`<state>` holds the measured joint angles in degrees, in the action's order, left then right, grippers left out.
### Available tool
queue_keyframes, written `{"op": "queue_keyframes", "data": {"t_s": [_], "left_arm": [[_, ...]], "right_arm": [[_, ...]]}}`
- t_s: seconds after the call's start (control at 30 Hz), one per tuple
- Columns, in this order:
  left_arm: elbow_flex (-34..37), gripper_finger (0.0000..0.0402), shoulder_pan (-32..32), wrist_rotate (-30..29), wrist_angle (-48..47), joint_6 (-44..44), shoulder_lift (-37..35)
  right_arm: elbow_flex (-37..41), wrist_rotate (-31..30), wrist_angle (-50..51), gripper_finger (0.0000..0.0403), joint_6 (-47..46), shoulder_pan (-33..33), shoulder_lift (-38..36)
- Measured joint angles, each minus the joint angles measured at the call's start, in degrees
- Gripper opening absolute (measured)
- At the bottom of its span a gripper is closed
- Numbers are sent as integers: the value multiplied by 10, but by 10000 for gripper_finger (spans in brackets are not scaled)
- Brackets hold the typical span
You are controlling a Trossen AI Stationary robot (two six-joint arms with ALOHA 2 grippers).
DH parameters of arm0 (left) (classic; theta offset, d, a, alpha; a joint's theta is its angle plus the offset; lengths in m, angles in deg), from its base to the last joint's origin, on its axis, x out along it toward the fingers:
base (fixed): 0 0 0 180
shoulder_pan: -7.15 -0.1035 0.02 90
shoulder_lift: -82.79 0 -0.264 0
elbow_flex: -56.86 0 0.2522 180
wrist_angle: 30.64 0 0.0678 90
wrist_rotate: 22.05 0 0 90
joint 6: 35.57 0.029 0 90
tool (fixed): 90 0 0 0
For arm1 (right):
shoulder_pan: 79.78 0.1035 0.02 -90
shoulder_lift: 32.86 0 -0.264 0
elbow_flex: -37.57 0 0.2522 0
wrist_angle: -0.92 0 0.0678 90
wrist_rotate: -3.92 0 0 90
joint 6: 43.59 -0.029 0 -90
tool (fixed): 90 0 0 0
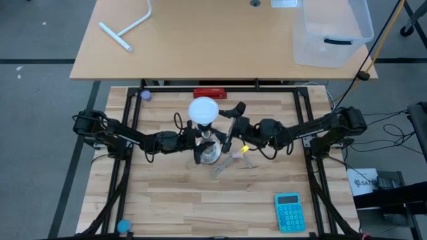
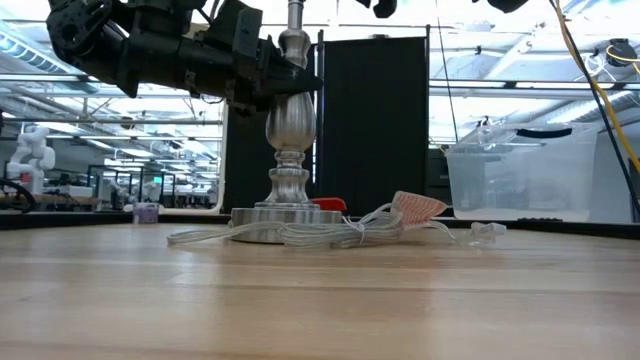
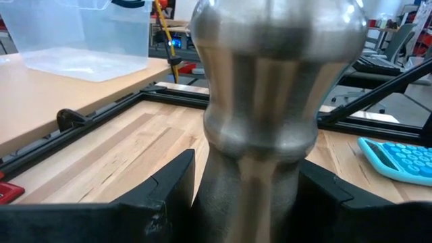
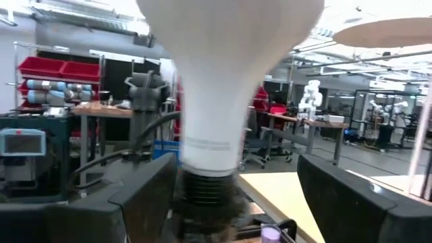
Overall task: Screw lightbulb
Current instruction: Remove the white lightbulb from the silver lamp
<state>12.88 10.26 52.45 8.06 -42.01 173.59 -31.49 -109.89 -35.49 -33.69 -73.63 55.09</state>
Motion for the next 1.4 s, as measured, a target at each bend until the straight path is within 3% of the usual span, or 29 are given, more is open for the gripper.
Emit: {"op": "queue_keyframes", "data": {"t_s": [0.3, 0.73, 0.93, 1.07, 1.3, 1.4], "left_arm": [[0, 190, 0, -1, -2, -2, 0], [0, 190, 0, -1, -2, -4, 0], [0, 190, 0, -1, -2, -5, 0], [0, 190, 0, -1, -2, -5, 0], [0, 190, 0, -1, -2, -6, 0], [0, 190, 0, -1, -2, -6, 0]], "right_arm": [[-25, 1, 5, 300, 6, 11, 0], [-100, 17, 131, 300, -29, -2, 0], [-115, 72, 172, 297, -60, -20, 0], [-115, 77, 174, 260, -59, -23, 0], [-115, 77, 173, 143, -54, -24, 0], [-115, 82, 173, 138, -51, -27, 0]]}}
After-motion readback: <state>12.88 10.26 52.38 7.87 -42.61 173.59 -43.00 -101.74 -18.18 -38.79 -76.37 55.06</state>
